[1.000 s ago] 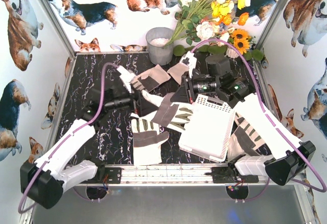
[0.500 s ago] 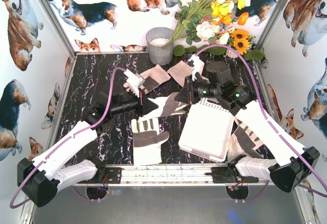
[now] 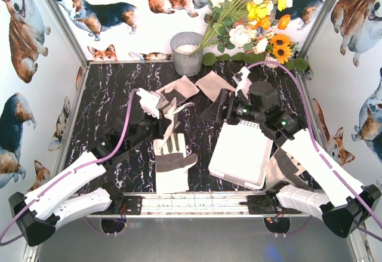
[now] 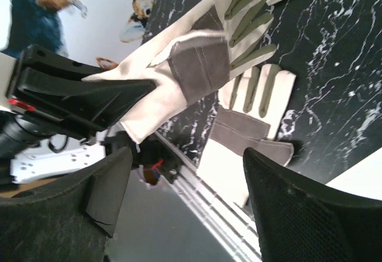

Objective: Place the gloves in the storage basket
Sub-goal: Turn over the glove.

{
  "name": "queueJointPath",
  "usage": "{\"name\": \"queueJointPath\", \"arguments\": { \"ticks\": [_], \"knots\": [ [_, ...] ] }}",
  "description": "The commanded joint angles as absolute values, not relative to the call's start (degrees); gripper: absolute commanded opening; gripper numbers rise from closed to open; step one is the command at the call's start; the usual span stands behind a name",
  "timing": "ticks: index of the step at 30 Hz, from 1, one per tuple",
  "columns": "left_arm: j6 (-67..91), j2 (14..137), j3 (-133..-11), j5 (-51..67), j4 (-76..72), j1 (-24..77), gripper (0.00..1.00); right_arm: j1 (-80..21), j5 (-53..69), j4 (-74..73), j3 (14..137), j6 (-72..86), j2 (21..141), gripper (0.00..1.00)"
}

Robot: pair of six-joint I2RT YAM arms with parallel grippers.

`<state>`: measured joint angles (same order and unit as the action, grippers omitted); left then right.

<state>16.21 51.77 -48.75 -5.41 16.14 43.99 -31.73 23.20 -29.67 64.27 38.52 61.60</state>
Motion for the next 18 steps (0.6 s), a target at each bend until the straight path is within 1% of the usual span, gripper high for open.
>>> {"name": "queueJointPath", "arguments": {
  "ticks": [1,3,6,7,12,18],
  "knots": [
    [14.9,51.4,-51.3,-12.9,17.6,45.0,0.0,-31.6,21.7,-22.7,62.2,53.4,59.3,0.79],
    [14.6,51.9,-51.6,-12.1,17.2,45.4,0.0,-31.8,21.8,-21.1,60.6,59.8,58.9,0.82],
    [14.0,53.3,-51.8,-11.6,15.8,46.5,0.0,-32.8,20.4,-19.6,58.7,65.2,58.7,0.91],
    [13.7,53.8,-52.0,-11.5,15.6,47.0,0.0,-33.5,19.2,-19.9,58.7,66.5,58.7,0.93],
    [11.3,57.3,-53.9,-12.4,16.1,49.8,0.0,-35.3,14.7,-24.3,60.7,71.9,60.8,0.94],
    [8.1,61.2,-56.9,-15.3,18.0,53.7,0.0,-35.5,15.4,-24.9,61.2,76.3,63.7,0.94]
  ]
}}
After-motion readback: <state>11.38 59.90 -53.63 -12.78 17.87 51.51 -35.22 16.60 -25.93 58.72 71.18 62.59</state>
